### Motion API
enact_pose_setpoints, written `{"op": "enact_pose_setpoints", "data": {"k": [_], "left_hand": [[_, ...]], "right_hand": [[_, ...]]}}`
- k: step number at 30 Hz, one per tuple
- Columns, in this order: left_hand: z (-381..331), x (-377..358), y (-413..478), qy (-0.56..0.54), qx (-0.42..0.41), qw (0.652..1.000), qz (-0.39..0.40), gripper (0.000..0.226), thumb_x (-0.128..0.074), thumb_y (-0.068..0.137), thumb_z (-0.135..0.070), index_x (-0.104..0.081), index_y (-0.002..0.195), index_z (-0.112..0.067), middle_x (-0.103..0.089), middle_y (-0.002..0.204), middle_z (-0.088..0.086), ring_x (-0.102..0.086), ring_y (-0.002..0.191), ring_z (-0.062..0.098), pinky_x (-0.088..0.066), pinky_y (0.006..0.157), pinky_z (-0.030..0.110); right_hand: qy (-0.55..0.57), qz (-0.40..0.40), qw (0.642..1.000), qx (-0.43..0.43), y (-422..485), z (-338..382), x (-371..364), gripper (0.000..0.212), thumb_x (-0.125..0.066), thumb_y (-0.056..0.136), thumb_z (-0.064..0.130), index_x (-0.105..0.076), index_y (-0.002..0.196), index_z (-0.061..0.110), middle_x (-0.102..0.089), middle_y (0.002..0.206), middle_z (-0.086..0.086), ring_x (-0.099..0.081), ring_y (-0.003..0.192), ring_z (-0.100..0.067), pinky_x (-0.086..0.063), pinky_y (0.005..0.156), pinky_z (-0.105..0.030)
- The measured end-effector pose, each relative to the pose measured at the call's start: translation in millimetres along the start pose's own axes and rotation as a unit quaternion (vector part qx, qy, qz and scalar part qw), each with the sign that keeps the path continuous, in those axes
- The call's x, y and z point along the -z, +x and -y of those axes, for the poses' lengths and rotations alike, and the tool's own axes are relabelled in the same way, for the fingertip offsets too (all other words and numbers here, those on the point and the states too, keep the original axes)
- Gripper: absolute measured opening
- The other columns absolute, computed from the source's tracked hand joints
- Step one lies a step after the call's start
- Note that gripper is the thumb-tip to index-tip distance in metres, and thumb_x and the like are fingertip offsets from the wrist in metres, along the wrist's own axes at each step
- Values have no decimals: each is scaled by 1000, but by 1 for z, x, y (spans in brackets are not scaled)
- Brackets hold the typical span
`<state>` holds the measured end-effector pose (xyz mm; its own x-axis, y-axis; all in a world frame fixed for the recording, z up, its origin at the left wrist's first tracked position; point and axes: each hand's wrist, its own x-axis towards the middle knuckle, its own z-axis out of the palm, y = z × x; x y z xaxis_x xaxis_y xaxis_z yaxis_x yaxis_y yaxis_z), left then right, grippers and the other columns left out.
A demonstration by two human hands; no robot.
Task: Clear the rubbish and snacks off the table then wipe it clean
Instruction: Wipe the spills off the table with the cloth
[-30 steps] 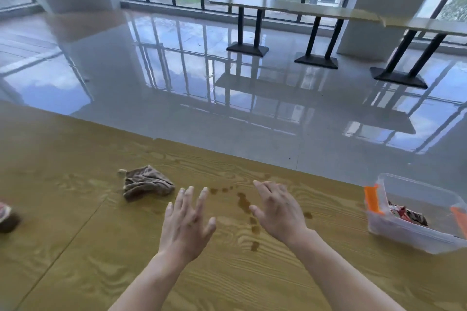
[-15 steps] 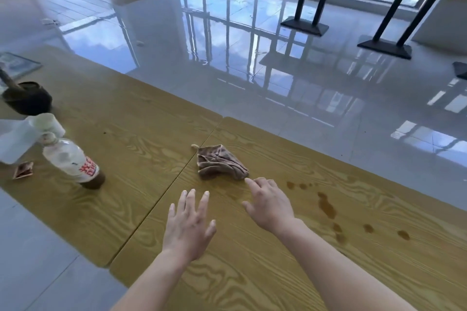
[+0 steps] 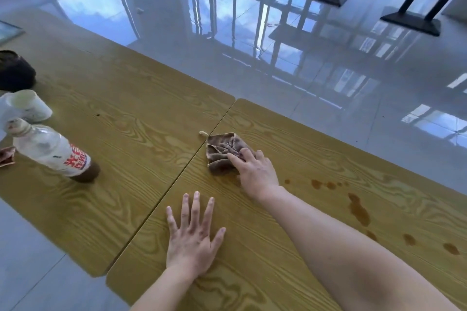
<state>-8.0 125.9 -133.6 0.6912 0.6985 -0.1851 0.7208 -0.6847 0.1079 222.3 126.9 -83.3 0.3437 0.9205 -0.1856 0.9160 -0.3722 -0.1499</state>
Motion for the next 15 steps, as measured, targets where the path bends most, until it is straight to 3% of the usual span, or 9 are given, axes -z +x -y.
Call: {"op": "enact_pose_setpoints", "data": {"k": [2,5,11,15], "left_hand": [[0,-2,0,-2,-1,1000,-7,78,-20,94,-68,-12,157,-23,-10,164,14,0,151,35,-4,115,68],[1,-1,0,-5,0,1000,-5,78,-22,93,-67,-13,157,-24,-9,165,13,1,151,34,-3,115,68],[-7,1,3,-45,7,999,-3,70,-20,92,-60,-16,156,-31,-3,165,12,15,150,26,10,116,64],[-42,5,7,-63,-87,994,-7,65,-26,91,-51,-31,152,-29,-17,164,10,1,152,27,0,118,63]], "right_hand": [[49,-17,999,-6,-5,-2,5,43,-49,94,12,-49,132,32,-45,137,-9,-46,104,-32,-48,84,-42],[121,25,991,-50,-25,-7,16,33,-54,86,18,-60,117,25,-51,111,-9,-52,100,-31,-46,85,-39],[154,-13,980,-123,-132,-33,13,26,-51,79,34,-58,104,34,-47,92,4,-51,92,-21,-39,70,-31],[110,5,976,-185,-209,-54,0,32,-46,77,41,-54,108,36,-42,91,9,-47,93,-16,-42,68,-31]]}}
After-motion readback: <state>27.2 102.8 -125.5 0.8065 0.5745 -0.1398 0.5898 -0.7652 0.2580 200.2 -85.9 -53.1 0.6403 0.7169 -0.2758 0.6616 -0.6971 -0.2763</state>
